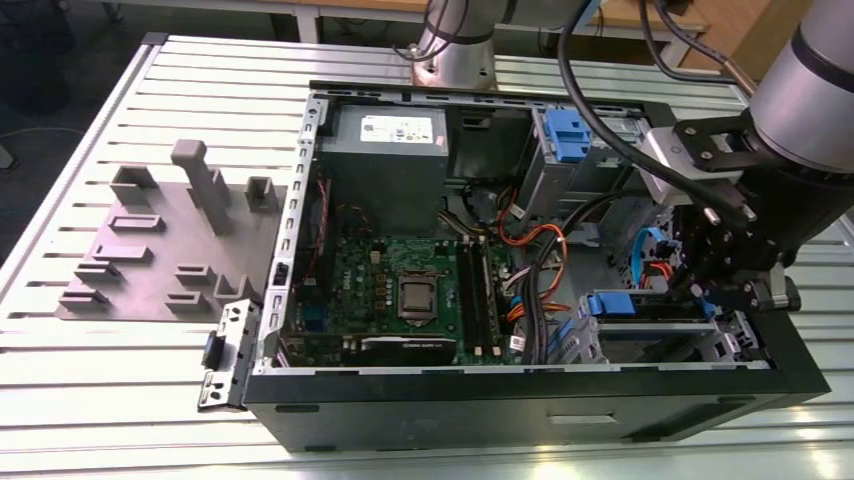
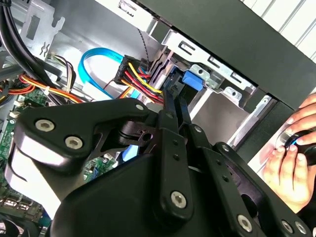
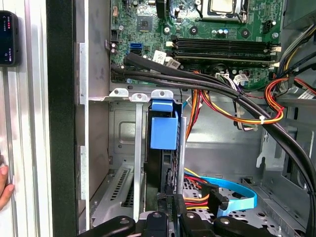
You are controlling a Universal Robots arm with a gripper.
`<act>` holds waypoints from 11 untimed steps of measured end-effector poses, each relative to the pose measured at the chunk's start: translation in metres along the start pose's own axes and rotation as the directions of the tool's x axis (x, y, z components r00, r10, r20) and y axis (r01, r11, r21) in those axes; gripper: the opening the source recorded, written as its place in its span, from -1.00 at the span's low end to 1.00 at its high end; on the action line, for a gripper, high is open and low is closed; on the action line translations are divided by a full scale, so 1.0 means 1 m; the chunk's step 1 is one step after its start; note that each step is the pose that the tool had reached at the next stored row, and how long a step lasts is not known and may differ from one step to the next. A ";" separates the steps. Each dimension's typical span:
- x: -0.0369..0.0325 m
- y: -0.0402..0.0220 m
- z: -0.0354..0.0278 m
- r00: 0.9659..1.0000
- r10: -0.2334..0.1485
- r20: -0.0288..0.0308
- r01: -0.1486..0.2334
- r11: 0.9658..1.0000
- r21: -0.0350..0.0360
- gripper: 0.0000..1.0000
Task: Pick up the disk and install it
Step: 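Insert the first disk wire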
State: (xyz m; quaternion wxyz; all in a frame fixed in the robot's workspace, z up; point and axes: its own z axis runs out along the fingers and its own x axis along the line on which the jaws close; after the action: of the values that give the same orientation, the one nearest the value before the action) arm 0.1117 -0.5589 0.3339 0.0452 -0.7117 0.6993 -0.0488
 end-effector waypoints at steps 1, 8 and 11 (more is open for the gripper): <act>0.0000 0.0001 0.0002 1.000 0.001 0.000 -0.001 1.000 0.000 -0.68; 0.0000 0.0000 -0.0007 1.000 0.002 0.001 -0.002 1.000 0.000 -0.68; 0.0001 -0.0001 -0.0010 1.000 0.009 -0.001 -0.009 1.000 0.000 -0.68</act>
State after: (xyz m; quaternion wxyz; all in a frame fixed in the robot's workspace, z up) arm 0.1116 -0.5590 0.3349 0.0451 -0.7086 0.7025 -0.0489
